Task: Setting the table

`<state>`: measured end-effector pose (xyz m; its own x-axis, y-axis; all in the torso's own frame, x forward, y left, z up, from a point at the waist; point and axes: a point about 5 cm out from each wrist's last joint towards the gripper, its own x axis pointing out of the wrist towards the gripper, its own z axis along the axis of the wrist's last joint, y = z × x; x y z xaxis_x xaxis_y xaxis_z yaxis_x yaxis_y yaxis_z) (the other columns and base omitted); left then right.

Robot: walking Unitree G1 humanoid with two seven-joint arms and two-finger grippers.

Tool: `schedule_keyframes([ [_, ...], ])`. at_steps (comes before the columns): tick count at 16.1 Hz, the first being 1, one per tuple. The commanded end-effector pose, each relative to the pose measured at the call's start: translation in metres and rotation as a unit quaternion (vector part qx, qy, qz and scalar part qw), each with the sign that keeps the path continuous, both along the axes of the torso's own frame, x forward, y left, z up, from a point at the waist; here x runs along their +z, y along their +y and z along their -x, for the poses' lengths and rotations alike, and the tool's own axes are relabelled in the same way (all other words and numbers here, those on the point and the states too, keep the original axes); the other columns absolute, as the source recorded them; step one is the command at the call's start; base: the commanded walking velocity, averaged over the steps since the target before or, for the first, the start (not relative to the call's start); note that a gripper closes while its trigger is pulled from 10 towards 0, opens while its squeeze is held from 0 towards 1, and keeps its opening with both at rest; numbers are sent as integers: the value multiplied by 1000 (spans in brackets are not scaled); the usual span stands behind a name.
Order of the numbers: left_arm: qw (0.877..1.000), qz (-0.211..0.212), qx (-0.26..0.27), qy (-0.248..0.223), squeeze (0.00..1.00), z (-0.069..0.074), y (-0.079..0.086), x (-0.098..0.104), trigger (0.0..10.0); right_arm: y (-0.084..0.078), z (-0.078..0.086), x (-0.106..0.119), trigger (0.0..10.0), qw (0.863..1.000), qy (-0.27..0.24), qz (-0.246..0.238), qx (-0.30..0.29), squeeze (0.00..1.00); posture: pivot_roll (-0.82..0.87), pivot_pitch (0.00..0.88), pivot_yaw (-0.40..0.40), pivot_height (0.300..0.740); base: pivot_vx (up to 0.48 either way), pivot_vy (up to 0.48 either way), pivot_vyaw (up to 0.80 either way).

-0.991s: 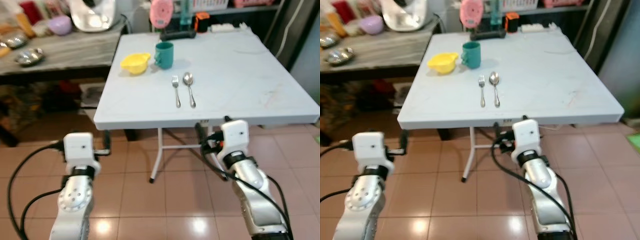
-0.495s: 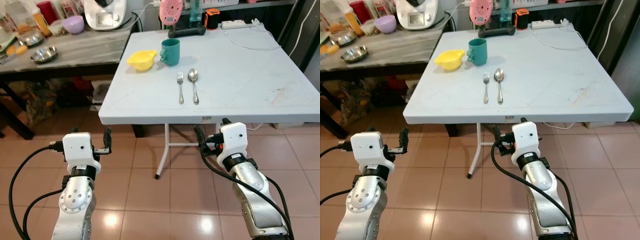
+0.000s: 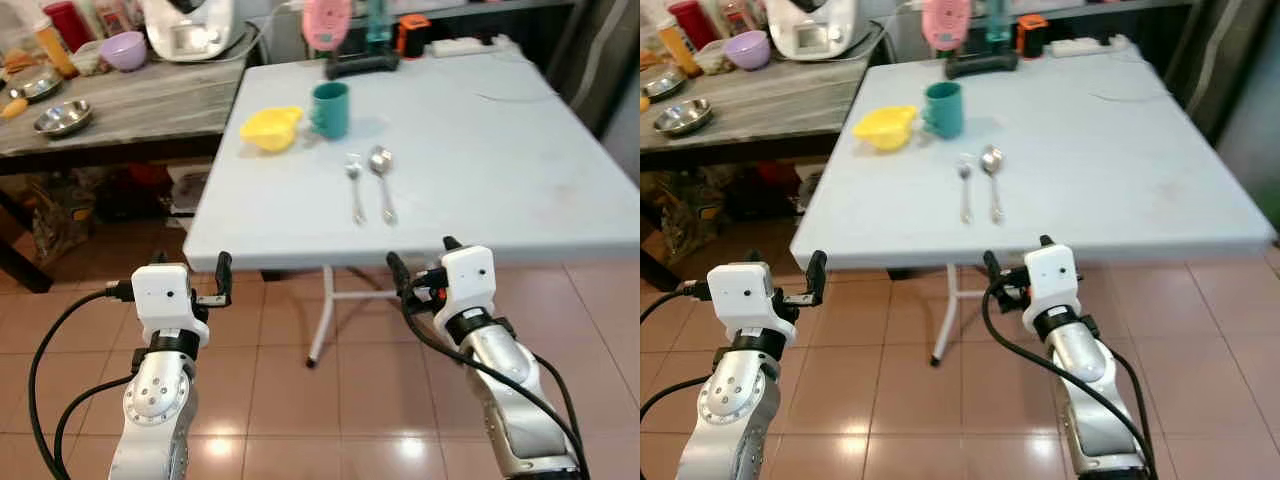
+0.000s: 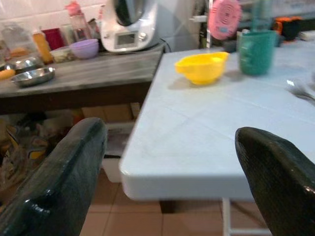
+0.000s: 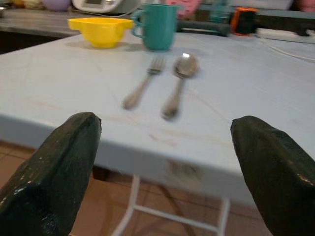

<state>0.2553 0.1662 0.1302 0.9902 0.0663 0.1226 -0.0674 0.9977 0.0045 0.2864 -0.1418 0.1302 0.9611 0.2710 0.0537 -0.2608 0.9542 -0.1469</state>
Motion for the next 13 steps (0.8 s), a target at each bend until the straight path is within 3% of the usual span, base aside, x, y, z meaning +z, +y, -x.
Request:
schedule_keyframes([
  [1,1000,-4,13,6,0,2,8,-3,10000,10,1,4,10000,1000,-9,-10,18,0,-92,86,114,740,469,0,0],
  [13,1000,-1,2,7,0,1,6,-5,10000,12,2,3,10000,999,-11,-10,30,0,-93,76,115,740,460,0,0],
])
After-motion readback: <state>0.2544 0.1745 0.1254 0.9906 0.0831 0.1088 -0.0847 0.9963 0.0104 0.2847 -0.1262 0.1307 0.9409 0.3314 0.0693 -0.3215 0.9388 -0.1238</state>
